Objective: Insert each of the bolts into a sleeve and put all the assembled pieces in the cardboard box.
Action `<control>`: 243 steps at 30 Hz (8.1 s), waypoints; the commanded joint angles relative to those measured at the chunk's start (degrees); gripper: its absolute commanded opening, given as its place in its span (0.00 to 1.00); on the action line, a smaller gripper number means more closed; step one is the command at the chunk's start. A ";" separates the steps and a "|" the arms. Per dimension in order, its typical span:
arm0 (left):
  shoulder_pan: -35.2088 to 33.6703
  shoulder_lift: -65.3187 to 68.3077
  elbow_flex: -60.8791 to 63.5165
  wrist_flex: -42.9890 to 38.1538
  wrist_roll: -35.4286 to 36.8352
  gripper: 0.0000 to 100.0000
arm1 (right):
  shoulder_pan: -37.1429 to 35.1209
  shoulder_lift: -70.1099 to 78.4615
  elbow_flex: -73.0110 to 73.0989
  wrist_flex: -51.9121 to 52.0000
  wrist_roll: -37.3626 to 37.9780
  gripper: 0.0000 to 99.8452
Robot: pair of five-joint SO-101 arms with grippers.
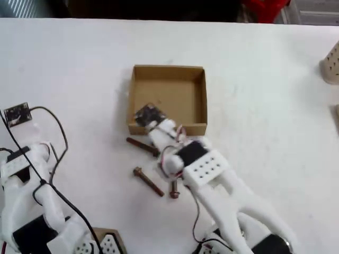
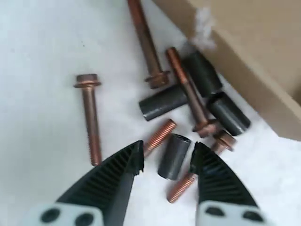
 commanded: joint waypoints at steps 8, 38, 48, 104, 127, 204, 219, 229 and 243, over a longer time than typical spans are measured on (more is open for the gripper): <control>1.19 -0.13 -2.81 2.64 0.44 0.02 | 14.29 -16.57 9.23 2.68 -0.18 0.16; 1.98 -0.13 -2.73 2.81 0.26 0.02 | 23.16 25.98 -20.04 -22.64 -28.57 0.16; 1.98 -0.13 -2.73 2.81 0.26 0.02 | 23.34 46.81 -40.70 -17.27 -28.92 0.02; 1.98 -0.13 -2.73 2.55 0.26 0.02 | 27.12 26.33 -30.68 15.34 39.91 0.07; 1.98 -0.13 -2.73 2.64 0.26 0.02 | 27.30 -7.78 22.95 -9.36 77.01 0.23; 83.38 16.31 -28.75 4.22 27.69 0.16 | 54.02 -7.60 18.81 -13.85 10.46 0.02; 80.92 33.01 -41.58 12.04 32.62 0.16 | 54.02 -7.60 18.81 -13.85 10.55 0.02; 80.92 37.32 -47.21 16.26 32.35 0.15 | 53.93 -7.60 18.99 -13.85 10.55 0.02; 85.67 36.88 -46.59 15.91 15.30 0.02 | 54.20 -7.60 19.08 -13.85 10.55 0.02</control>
